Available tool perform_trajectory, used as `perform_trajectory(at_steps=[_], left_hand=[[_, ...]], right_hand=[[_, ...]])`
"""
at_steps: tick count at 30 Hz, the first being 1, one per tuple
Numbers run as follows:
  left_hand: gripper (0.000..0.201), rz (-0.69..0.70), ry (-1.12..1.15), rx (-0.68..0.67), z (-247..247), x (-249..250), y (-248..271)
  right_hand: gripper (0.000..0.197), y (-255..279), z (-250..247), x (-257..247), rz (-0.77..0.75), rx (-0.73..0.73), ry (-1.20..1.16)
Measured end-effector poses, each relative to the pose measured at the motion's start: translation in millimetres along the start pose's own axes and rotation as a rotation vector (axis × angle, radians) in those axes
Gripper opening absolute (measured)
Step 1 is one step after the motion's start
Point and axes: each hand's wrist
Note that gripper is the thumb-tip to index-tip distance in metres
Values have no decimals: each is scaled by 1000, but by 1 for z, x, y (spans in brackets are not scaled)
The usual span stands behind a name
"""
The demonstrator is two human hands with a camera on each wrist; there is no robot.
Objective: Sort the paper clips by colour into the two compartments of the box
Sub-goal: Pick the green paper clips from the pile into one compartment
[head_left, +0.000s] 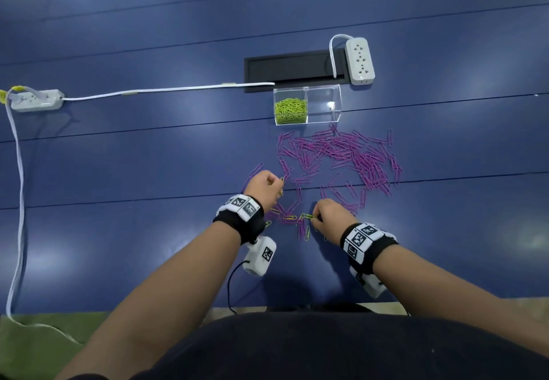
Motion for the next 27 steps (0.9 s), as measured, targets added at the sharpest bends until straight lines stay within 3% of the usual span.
perform_trajectory(at_steps=[7, 11, 16, 19, 22, 27], left_hand=[[17, 110, 108, 19, -18, 88, -40], [11, 92, 146, 79, -30, 133, -77], [11, 128, -40, 217, -26, 157, -114], [16, 192, -193, 229, -27, 161, -109], [20, 245, -146, 236, -34, 155, -101], [24, 259, 37, 294, -53, 114, -78]], right_hand=[[16, -7, -7, -5, -31, -13, 8], [10, -10, -29, 0, -7, 48, -147], [10, -28, -76, 1, 50, 172, -365], [12, -49, -114, -6, 37, 232, -433], [10, -84, -150, -15, 23, 310, -411], [12, -156, -182, -34, 7, 285, -66]])
Point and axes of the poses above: each hand's wrist, its own y-axis away from the middle knuckle, its own z-axis out of the palm, x = y × z, and after that the axes turned 13 degrees about -z, right-handed
